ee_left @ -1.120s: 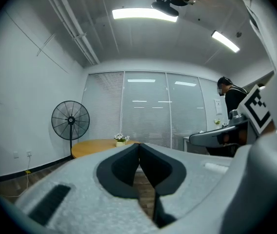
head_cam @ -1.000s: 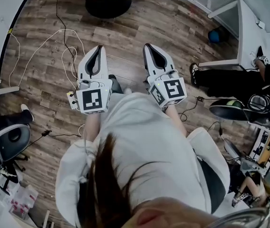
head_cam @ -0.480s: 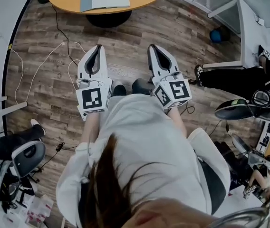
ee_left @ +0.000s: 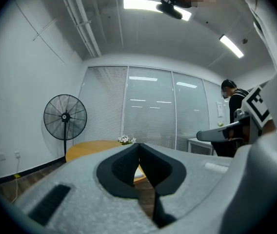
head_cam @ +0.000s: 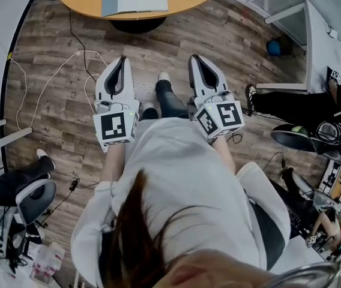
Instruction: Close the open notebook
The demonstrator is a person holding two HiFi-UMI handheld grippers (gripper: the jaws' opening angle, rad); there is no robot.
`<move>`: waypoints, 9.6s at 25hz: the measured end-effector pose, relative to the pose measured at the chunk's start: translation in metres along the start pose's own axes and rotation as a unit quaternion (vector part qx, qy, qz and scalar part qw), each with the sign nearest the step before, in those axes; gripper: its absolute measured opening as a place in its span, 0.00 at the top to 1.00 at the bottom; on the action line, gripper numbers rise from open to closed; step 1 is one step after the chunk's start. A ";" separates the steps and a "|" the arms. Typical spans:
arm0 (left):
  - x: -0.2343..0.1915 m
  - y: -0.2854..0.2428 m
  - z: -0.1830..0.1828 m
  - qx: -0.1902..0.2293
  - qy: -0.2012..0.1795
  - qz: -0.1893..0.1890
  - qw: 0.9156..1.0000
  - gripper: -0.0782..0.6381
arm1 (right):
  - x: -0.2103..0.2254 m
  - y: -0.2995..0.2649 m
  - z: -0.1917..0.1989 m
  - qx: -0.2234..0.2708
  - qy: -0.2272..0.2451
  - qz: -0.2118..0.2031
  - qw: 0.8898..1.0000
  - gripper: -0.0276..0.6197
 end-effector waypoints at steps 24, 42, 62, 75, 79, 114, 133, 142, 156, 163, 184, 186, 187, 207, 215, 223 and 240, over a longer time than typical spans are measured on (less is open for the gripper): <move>-0.022 -0.186 -0.013 0.017 0.009 -0.092 0.996 0.87 | 0.144 -0.173 -0.031 -0.030 0.013 -0.089 0.995 0.95; -0.033 -0.248 -0.007 0.001 0.005 -0.092 0.996 0.87 | 0.195 -0.203 -0.024 -0.050 -0.008 -0.051 0.997 0.95; -0.176 -0.333 -0.011 -0.010 0.001 -0.056 0.998 0.87 | 0.181 -0.318 -0.038 -0.031 -0.027 0.020 0.999 0.95; -0.196 -0.343 0.006 -0.040 0.018 -0.023 0.999 0.87 | 0.176 -0.346 -0.037 -0.036 -0.027 0.027 0.999 0.95; -0.190 -0.354 0.005 -0.038 0.027 -0.007 0.999 0.87 | 0.179 -0.352 -0.040 -0.035 -0.024 0.027 0.999 0.95; -0.222 -0.308 0.105 -0.203 0.096 -0.053 0.973 0.73 | 0.172 -0.374 -0.037 -0.065 -0.012 -0.012 0.998 0.95; -0.210 -0.285 0.214 -0.331 0.195 -0.043 0.922 0.62 | 0.153 -0.388 -0.026 -0.120 0.011 -0.042 0.992 0.95; -0.205 -0.282 0.250 -0.371 0.255 -0.036 0.892 0.56 | 0.150 -0.389 -0.022 -0.128 0.014 -0.042 0.991 0.95; -0.203 -0.285 0.259 -0.391 0.283 -0.018 0.876 0.54 | 0.148 -0.387 -0.022 -0.127 0.014 -0.031 0.991 0.95; -0.205 -0.284 0.245 -0.378 0.278 -0.016 0.883 0.54 | 0.143 -0.389 -0.021 -0.125 0.012 -0.033 0.992 0.95; -0.205 -0.289 0.194 -0.343 0.225 -0.012 0.912 0.83 | 0.147 -0.370 -0.023 -0.103 -0.003 -0.021 0.994 0.95; -0.202 -0.289 0.189 -0.341 0.217 -0.014 0.915 0.84 | 0.148 -0.367 -0.023 -0.101 -0.005 -0.021 0.995 0.95; -0.200 -0.289 0.186 -0.341 0.215 -0.014 0.915 0.85 | 0.149 -0.365 -0.023 -0.100 -0.006 -0.021 0.995 0.95; -0.158 -0.297 0.147 -0.329 0.157 -0.039 0.930 0.86 | 0.195 -0.307 -0.031 -0.061 -0.044 0.002 0.997 0.95; -0.124 -0.307 0.130 -0.314 0.136 -0.025 0.939 0.86 | 0.216 -0.279 -0.033 -0.044 -0.055 0.010 0.997 0.95; -0.087 -0.318 0.123 -0.307 0.117 0.006 0.945 0.86 | 0.237 -0.257 -0.034 -0.033 -0.058 0.022 0.998 0.95; -0.032 -0.337 0.129 -0.320 0.084 0.055 0.942 0.86 | 0.268 -0.237 -0.035 -0.027 -0.066 0.037 0.997 0.95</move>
Point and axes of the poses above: the fingertips, and each gripper's own axes: y backward along the fingers, x to its right, z out of its underside, the point moved 4 cm from there along y, backward along the fingers, and after that the axes turned 7 degrees about -z, right-handed, at the moved point
